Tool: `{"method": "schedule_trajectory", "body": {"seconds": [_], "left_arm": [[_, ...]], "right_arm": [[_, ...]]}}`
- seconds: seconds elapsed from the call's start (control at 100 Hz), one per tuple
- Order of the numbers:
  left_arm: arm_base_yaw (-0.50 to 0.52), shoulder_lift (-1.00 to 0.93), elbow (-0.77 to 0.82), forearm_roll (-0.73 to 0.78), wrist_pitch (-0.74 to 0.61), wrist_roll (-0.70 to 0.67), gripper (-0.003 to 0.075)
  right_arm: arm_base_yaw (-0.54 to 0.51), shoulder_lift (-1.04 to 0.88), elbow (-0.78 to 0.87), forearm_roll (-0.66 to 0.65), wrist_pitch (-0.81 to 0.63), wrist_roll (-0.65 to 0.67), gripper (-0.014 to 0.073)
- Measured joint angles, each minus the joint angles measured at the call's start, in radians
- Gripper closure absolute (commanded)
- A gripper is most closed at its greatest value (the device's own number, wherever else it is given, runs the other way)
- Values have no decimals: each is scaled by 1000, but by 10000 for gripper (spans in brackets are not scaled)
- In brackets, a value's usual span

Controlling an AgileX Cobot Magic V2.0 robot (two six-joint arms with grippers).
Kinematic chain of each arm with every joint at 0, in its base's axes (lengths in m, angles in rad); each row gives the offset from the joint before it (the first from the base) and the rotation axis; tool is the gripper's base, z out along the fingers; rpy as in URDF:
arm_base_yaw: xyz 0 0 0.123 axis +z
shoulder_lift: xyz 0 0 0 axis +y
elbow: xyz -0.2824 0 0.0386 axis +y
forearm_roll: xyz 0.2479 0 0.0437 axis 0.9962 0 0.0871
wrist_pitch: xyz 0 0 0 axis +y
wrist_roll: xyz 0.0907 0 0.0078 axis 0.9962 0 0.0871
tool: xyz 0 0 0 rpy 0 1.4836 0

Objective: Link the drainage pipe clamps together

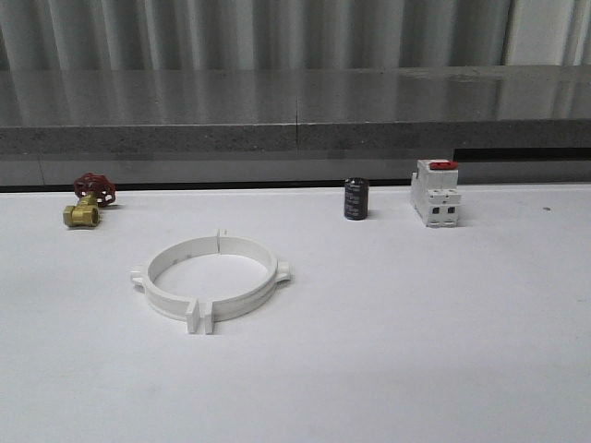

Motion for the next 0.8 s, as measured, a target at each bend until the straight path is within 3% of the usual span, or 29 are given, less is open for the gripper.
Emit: {"method": "schedule_trajectory", "body": {"seconds": [0.8], "left_arm": [[0,0,0,0,0,0,741]], "right_arm": [[0,0,8,2,-40,0,661]]}}
